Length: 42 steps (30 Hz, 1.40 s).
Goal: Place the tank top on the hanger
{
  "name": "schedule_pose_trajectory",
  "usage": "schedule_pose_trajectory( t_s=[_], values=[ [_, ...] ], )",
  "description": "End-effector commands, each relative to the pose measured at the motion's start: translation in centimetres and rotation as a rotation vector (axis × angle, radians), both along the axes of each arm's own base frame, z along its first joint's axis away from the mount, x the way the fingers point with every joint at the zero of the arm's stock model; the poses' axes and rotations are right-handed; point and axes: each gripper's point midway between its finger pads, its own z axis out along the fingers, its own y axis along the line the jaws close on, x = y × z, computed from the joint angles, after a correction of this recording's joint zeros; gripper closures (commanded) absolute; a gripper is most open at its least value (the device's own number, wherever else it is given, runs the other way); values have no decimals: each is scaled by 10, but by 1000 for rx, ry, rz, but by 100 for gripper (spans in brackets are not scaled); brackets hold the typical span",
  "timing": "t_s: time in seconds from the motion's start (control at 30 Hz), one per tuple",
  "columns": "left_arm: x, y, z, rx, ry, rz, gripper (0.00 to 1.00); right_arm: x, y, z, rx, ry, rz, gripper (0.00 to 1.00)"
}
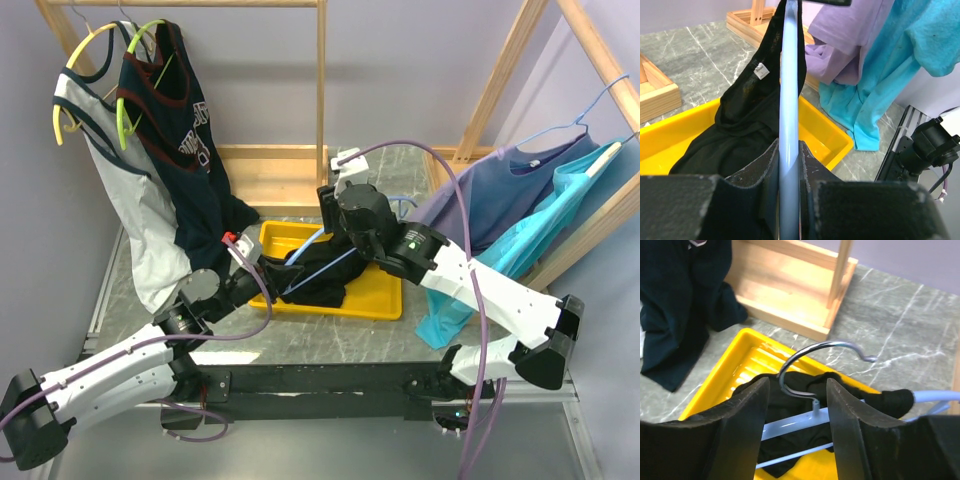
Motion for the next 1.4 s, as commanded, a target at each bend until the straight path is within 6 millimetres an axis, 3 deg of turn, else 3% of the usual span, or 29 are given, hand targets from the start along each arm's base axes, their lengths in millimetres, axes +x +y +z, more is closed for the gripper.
schedule_pose_trajectory(
  t_s=[0.0, 0.3, 0.37, 0.4, 0.43, 0.47, 0.5, 0.57, 0.6, 0.7, 0.77, 0.9, 1.0, 1.03, 1.07, 1.1, 1.17, 1.2, 1.27, 1.3, 1.33, 1.37],
  values=[
    [-7, 1, 50, -125, -92, -25, 99, 8, -9, 22, 58, -73, -70, 45],
    [-15, 1, 61, -184, -108, -56, 99, 12, -11, 7, 43, -66, -108, 58],
    [-14, 1, 60, -177, -100, -52, 99, 12, -13, 10, 48, -76, -116, 74],
    [-12, 1, 57, -171, -88, -44, 99, 13, -16, 11, 44, -82, -130, 93],
    [-10, 1, 55, -170, -70, -32, 97, 13, -16, 12, 39, -86, -132, 100],
    [-7, 2, 58, -182, -47, -15, 93, 14, -19, 12, 30, -88, -144, 100],
    [1, 7, 53, -179, -13, 42, 74, 14, -21, 11, 18, -92, -154, 100],
    [10, 15, 55, -225, 51, 114, 54, 16, -26, 9, -8, -99, -173, 100],
    [19, 25, 53, -240, 83, 190, 32, 15, -26, 3, -24, -95, -172, 100],
    [29, 43, 62, -302, 125, 303, 5, 14, -30, -5, -52, -105, -191, 100],
    [34, 51, 66, -317, 163, 355, 1, 13, -31, -8, -61, -108, -198, 100],
    [44, 72, 74, -355, 226, 482, 1, 10, -35, -18, -81, -114, -207, 100],
    [54, 87, 69, -380, 268, 569, 1, 7, -37, -22, -96, -118, -217, 100],
    [55, 83, 74, -376, 277, 537, 1, 6, -36, -22, -94, -120, -209, 100],
    [66, 93, 67, -348, 298, 577, 3, 4, -36, -23, -95, -123, -206, 100],
    [77, 89, 54, -304, 340, 574, 7, 3, -37, -27, -112, -123, -202, 100],
    [90, 83, 56, -279, 378, 484, 19, 0, -37, -27, -106, -131, -199, 100],
    [102, 74, 39, -232, 428, 456, 23, -1, -39, -30, -109, -129, -206, 100],
    [113, 63, 41, -186, 461, 369, 38, -2, -42, -32, -111, -127, -211, 100],
    [126, 54, 14, -118, 532, 358, 42, -3, -43, -34, -108, -125, -215, 100],
    [134, 48, 18, -84, 529, 337, 46, -4, -45, -35, -109, -122, -217, 100],
    [140, 43, 9, -54, 556, 325, 50, -5, -45, -35, -107, -123, -218, 100]
  ],
)
